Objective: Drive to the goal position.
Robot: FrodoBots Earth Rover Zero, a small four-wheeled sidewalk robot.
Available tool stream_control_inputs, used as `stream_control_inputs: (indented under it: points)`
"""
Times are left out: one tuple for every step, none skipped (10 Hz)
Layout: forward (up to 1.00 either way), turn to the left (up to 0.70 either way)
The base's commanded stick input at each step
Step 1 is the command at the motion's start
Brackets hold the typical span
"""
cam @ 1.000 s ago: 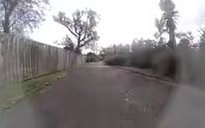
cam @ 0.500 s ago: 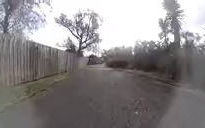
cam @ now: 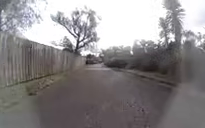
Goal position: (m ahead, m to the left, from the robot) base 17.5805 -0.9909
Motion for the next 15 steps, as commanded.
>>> stream_control_inputs:
  points:
    - [0.70, 0.00]
    - [0.70, 0.00]
    - [0.70, 0.00]
    - [0.70, 0.00]
    - [0.70, 0.00]
    - [0.70, 0.00]
    - [0.70, 0.00]
    - [0.70, 0.00]
    - [0.70, 0.00]
    - [0.70, 0.00]
    - [0.70, 0.00]
    - [0.70, 0.00]
    - [0.70, 0.00]
    - [0.70, 0.00]
    - [0.70, 0.00]
